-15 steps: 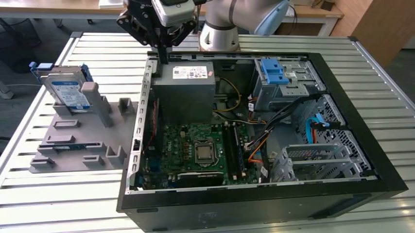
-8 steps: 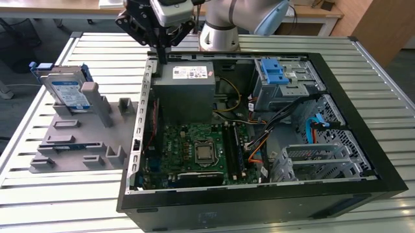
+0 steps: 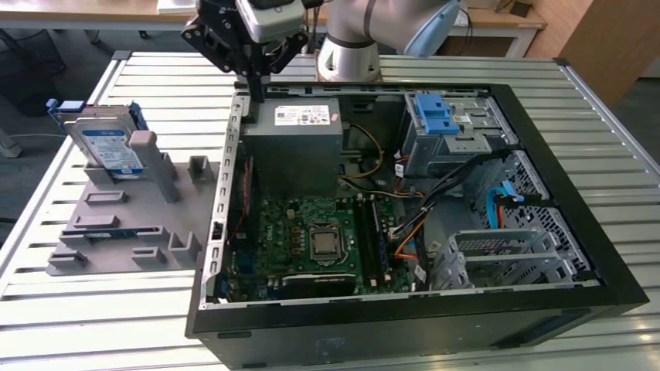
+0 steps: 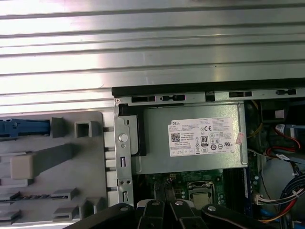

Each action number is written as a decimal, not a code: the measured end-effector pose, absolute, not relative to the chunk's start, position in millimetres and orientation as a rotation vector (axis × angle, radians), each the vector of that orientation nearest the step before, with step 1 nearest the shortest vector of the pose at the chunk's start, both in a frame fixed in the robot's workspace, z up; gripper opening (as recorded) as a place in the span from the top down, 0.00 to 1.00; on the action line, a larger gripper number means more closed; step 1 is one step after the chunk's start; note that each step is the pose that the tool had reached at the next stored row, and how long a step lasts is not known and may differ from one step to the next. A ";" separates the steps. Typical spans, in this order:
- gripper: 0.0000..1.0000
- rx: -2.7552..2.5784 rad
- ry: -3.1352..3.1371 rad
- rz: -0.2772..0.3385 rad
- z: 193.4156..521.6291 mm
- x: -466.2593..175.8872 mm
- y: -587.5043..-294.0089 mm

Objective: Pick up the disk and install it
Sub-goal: 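Reach for the disk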

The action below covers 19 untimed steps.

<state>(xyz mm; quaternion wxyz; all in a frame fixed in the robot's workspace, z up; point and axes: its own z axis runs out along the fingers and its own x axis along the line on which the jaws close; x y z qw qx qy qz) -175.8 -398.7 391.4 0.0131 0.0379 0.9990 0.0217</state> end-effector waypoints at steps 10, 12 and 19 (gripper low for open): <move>0.89 0.118 3.112 0.068 391.3 -178.4 -398.8; 0.89 0.118 3.112 0.068 391.2 -178.9 -398.8; 0.89 0.118 3.112 0.068 391.1 -180.6 -398.8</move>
